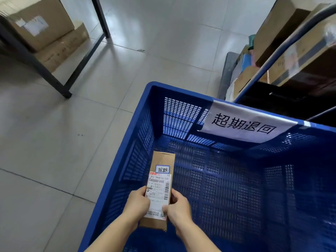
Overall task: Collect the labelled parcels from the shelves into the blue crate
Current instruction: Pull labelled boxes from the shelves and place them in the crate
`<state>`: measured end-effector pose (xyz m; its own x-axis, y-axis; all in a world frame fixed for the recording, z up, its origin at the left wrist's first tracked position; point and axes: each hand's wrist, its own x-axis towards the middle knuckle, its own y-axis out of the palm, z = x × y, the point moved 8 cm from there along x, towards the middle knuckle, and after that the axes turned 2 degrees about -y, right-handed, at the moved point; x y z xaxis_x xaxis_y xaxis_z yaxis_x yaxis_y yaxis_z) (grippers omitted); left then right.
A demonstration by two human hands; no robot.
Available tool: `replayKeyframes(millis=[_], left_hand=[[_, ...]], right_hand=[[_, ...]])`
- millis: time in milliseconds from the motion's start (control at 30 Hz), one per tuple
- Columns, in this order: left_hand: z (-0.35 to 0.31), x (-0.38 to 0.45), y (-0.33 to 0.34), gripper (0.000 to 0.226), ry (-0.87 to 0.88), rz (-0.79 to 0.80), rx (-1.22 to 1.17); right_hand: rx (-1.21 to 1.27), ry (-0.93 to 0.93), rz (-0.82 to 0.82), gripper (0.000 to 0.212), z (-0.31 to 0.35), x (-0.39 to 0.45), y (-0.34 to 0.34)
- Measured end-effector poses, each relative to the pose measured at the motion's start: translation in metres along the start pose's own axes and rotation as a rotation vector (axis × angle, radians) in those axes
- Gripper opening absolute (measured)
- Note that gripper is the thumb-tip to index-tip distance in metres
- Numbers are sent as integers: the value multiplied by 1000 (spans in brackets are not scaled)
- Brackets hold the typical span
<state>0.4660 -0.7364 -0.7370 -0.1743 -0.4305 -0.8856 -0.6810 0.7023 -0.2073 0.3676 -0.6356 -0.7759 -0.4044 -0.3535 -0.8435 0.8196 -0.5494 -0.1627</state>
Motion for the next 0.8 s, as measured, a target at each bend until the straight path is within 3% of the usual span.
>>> replayKeyframes(millis=[300,467,600,667,767,800], left_hand=[[96,161,10,32,-132,-76,181],[125,203,6,30,-156,-109,217],[139,213,13,55,-201,-38,244],[141,205,26,54,-264,74,215],[145,204,26,30,-248,81,253],[151,212,24,34,-245,74,298]], right_hand=[[-99,105,28,64,-85,121,44],[-131,102,86,62,-124,167,81],[-253,109,169,43,-142,189,106],[-339,154,247,57,-159,204,124],[-339,164,345,68,-171,215,144],[-341,162,380,68,-166,210,146]])
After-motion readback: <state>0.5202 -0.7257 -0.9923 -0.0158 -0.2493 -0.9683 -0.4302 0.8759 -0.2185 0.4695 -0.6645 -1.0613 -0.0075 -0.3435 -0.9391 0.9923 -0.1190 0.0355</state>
